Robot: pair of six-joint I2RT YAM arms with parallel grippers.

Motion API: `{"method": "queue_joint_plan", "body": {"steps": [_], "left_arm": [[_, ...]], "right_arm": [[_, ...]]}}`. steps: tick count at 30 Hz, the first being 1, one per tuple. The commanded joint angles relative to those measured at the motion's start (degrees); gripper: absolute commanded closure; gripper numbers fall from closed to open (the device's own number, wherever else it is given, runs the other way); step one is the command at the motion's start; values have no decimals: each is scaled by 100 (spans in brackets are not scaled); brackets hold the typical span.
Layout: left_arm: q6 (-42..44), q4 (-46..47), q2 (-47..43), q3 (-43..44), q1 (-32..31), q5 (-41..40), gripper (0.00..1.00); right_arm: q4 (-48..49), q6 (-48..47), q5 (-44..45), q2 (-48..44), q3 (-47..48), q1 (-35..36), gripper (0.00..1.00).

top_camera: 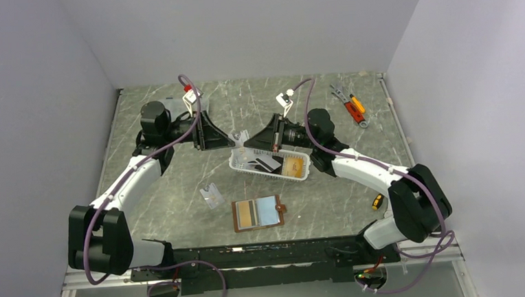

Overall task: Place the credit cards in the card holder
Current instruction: Pick up the credit card from the storage box.

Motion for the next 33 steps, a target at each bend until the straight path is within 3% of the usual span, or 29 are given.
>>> {"method": "queue_joint_plan", "body": {"steps": [1,9,16,21,23,25,29,33], "left_arm": [[-594,969,-18,-116,-20,259,62],[-535,834,-30,-67,-7,292,78],[-421,543,-49,-23,110,246,100],[-425,488,-121,-69,200,265,100],[-430,478,-142,-77,212,264,100],[-454,496,-147,-80,208,264,100],[-444,451,-185,-34,215,298,100],[-46,-224,-246,132,215,315,95]], "right_arm": [[470,35,-31,98,106,46,100],[616,9,-351,284,354,276,100],[827,79,-645,512,507,635,89],[1692,585,-817,621,297,690,72],[1789,659,-794,614,247,689,69],[1778,663,-696,601,258,694,74],[1452,565,-537,546,312,679,98],[1080,479,-193,255,-49,418,100]]}}
